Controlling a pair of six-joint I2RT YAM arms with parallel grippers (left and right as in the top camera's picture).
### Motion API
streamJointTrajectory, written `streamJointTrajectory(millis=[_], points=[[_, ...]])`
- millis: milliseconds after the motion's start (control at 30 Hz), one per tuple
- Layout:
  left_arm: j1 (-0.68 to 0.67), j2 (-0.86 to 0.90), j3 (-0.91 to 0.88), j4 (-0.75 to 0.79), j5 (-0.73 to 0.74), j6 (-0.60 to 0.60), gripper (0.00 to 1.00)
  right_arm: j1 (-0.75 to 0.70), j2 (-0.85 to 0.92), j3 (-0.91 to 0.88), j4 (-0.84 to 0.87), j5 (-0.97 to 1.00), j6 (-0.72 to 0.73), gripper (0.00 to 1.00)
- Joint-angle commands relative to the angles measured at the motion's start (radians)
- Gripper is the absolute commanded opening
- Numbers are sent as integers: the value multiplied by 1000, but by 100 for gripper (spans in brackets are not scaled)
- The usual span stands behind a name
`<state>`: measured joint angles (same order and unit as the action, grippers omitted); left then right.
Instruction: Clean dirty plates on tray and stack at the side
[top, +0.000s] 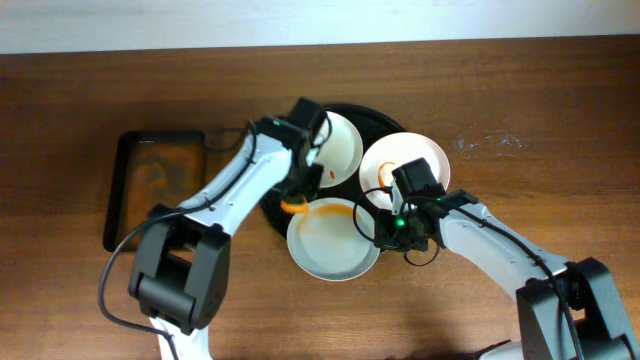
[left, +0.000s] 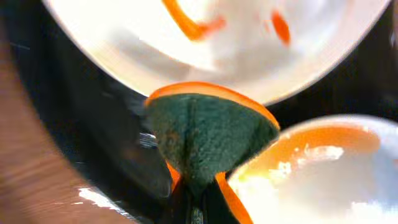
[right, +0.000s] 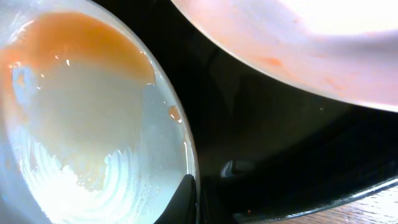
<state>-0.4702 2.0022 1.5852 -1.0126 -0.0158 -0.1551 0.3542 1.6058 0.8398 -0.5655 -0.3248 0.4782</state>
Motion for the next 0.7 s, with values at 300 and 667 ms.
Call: streamJointTrajectory(millis=[300,667], points=[[109,-118,54,-47,134,-16,1,6,-78,97,-108,164,-114,4],[205,-118,54,-47,204,-16,1,6,-130,378,-376,550,-260,4]])
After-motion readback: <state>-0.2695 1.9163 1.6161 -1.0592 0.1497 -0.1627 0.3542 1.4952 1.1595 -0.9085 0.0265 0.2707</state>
